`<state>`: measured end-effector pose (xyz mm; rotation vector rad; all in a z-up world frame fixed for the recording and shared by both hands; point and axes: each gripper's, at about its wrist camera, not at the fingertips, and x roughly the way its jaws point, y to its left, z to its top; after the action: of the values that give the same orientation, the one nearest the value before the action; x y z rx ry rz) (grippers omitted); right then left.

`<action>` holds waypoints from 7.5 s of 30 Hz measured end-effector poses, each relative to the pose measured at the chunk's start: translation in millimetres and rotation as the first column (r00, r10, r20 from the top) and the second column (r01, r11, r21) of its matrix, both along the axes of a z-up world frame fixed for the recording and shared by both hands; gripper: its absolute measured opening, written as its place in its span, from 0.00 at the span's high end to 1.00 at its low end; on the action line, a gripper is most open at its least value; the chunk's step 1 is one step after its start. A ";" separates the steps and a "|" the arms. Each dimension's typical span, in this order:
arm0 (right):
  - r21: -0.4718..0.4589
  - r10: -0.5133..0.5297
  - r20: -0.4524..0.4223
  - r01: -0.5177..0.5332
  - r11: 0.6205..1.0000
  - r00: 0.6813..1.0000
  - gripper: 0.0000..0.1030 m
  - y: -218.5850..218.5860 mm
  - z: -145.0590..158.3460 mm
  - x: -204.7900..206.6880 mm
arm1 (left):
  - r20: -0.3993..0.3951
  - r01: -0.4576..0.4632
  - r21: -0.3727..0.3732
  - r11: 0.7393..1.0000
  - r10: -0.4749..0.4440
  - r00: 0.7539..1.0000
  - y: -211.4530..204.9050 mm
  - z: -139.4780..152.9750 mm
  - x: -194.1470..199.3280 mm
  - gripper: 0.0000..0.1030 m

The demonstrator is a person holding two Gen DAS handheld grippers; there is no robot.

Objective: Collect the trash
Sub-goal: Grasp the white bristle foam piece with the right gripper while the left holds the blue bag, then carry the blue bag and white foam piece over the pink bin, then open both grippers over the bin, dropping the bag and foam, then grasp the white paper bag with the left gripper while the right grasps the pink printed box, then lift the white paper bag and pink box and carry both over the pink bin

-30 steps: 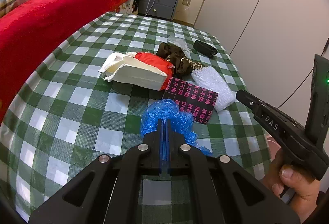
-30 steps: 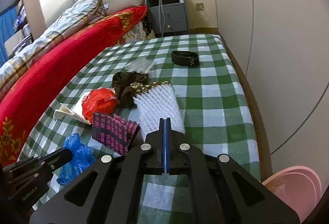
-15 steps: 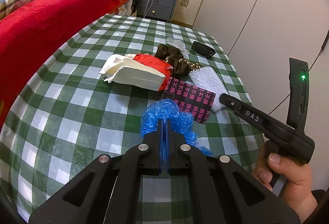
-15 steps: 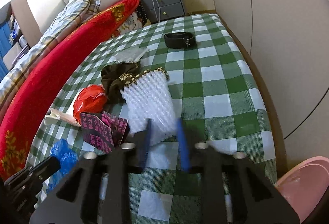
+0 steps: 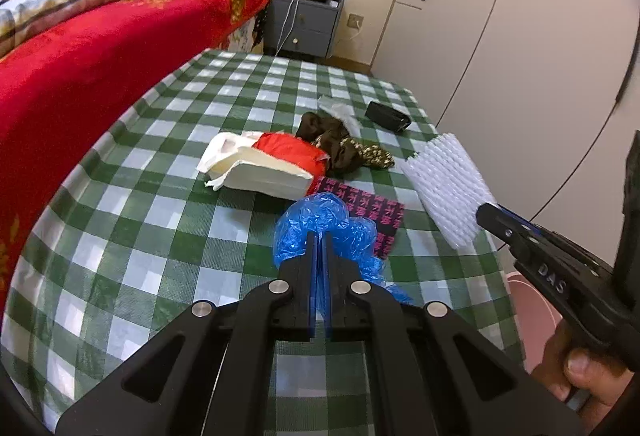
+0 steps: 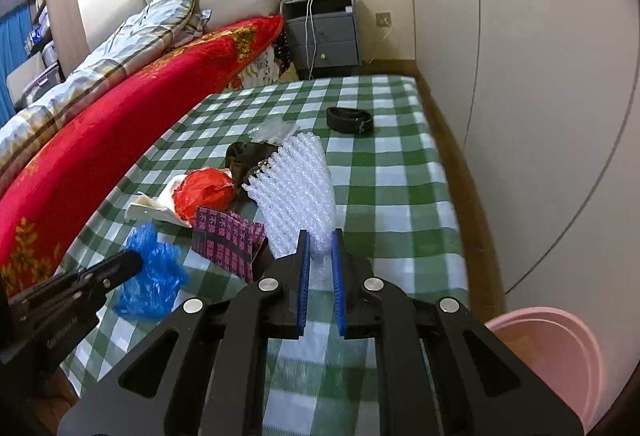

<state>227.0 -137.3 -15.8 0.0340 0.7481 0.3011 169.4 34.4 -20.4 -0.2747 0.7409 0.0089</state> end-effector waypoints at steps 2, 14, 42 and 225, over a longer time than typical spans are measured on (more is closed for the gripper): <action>-0.016 -0.005 0.012 0.005 1.000 1.000 0.89 -3.0 6.4 -9.0 | 0.010 0.004 0.006 1.000 -0.004 1.000 -2.3 3.6 -4.3 0.98; -0.046 -0.035 0.077 0.039 0.998 0.996 0.89 -31.5 48.0 -68.0 | 0.063 0.032 0.024 0.999 -0.034 0.997 -12.7 24.2 -31.2 0.98; -0.069 -0.134 0.124 0.144 0.987 0.983 0.89 -69.1 75.5 -133.6 | 0.135 0.136 0.059 0.989 -0.143 0.981 -48.4 44.6 -61.9 0.98; 0.068 0.157 0.009 -0.157 0.985 0.988 0.99 34.9 -1.8 -19.7 | 0.018 -0.194 -0.144 0.970 0.198 0.980 66.3 0.2 22.8 0.98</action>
<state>207.3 -102.5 -17.6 0.0391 0.7377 0.4768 192.2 100.7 -20.2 -0.4823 0.6806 0.1395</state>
